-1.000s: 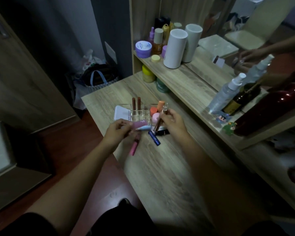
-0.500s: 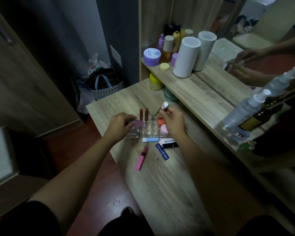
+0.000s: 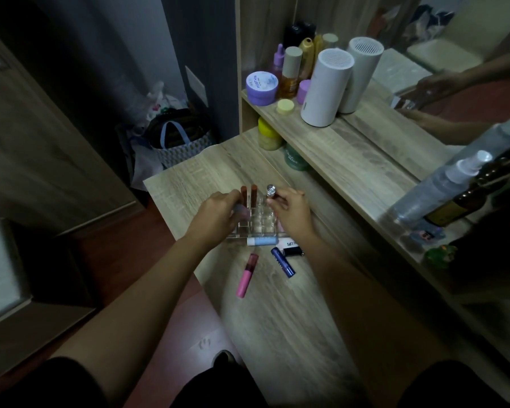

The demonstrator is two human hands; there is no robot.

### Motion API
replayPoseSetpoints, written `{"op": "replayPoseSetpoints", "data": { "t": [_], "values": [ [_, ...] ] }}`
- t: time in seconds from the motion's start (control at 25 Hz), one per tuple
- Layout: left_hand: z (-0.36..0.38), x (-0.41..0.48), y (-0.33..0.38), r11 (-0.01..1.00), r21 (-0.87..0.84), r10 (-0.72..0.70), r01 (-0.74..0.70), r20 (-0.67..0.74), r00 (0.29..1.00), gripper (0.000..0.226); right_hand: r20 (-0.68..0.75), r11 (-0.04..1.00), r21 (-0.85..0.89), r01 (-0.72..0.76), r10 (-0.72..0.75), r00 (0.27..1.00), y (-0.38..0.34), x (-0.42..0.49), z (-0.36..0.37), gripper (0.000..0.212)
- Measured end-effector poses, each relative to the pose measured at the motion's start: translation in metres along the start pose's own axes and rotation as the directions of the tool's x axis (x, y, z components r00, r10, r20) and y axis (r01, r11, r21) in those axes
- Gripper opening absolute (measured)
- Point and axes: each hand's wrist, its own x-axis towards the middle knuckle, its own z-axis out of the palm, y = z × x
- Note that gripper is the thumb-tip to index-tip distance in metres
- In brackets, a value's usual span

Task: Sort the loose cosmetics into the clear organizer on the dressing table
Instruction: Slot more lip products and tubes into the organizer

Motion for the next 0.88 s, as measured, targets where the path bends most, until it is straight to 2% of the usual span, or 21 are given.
{"op": "replayPoseSetpoints", "data": {
  "t": [0.12,0.24,0.44,0.56,0.88],
  "values": [
    [0.000,0.004,-0.006,0.999,0.048,-0.001,-0.002,0.059,0.998,0.020,0.017,0.992,0.075,-0.103,0.102,0.995,0.001,0.001,0.003,0.035],
    [0.004,0.005,-0.007,1.000,0.026,0.008,-0.011,0.089,0.996,0.022,0.025,0.989,0.077,-0.129,0.128,0.991,0.003,0.002,0.004,0.031],
    [0.016,0.010,-0.005,0.995,-0.062,-0.072,0.074,0.045,0.996,0.034,0.024,0.993,0.029,-0.113,0.112,0.993,-0.002,0.005,0.002,0.034],
    [0.021,0.007,-0.005,0.990,-0.084,-0.115,0.116,0.022,0.993,0.028,0.045,0.992,-0.007,-0.123,0.123,0.991,-0.002,0.007,0.000,0.034],
    [0.024,0.007,-0.002,0.987,-0.094,-0.131,0.128,-0.025,0.991,0.033,0.071,0.993,-0.092,-0.076,0.083,0.994,-0.006,0.011,-0.006,0.037]
  ]
}}
